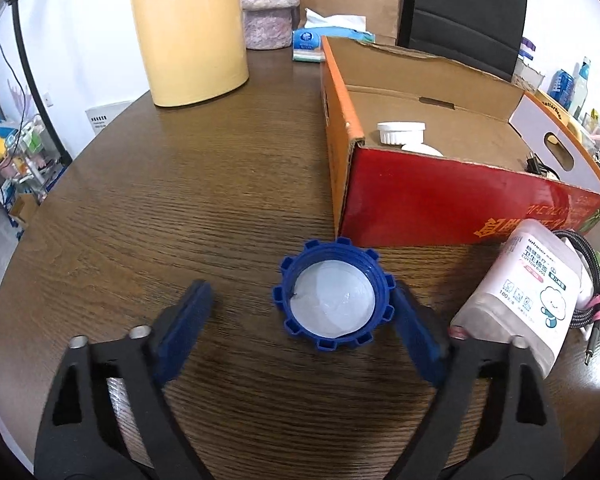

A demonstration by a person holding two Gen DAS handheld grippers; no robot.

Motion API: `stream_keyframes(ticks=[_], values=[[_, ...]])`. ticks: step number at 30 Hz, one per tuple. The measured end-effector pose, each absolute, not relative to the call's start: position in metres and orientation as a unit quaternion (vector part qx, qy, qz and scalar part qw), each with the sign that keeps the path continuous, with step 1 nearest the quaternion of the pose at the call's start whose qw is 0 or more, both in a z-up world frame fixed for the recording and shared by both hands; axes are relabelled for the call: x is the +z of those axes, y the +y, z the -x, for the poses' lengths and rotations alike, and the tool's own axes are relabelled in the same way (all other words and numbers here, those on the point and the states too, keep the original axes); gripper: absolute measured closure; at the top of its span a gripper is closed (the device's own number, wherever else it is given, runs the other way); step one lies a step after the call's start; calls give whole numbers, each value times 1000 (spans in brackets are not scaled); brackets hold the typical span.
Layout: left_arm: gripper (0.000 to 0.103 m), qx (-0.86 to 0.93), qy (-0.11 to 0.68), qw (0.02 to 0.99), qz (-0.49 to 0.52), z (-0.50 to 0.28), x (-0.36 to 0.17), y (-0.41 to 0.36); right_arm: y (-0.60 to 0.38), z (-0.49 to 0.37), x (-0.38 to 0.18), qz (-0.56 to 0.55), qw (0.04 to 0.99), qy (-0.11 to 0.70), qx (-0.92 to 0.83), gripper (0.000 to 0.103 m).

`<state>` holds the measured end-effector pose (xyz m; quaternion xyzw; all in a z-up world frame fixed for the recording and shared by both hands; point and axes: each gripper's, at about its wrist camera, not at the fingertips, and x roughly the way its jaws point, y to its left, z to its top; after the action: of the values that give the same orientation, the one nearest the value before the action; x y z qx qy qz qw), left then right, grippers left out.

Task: Organize rigid objects
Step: 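Grasp the white tape roll with the right gripper while the left approaches the blue-rimmed cap, then close the left gripper on the blue-rimmed cap and lift it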

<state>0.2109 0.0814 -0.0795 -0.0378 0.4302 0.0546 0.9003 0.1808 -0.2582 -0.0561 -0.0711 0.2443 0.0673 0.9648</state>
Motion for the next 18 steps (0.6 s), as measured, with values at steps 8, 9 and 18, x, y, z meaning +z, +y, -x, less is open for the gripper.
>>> stream_keyframes(ticks=[8,9,18], values=[[54,37,416,907,48,-206,-75,81,-258,-181,-55,72,965,242,67,75],[54,38,416,907,52,-206,-75,83,-259,-181,-55,72,965,242,67,75],[54,58,403,911,67,-202,-73,91,-257,-178,-52,75,968,232,63,75]])
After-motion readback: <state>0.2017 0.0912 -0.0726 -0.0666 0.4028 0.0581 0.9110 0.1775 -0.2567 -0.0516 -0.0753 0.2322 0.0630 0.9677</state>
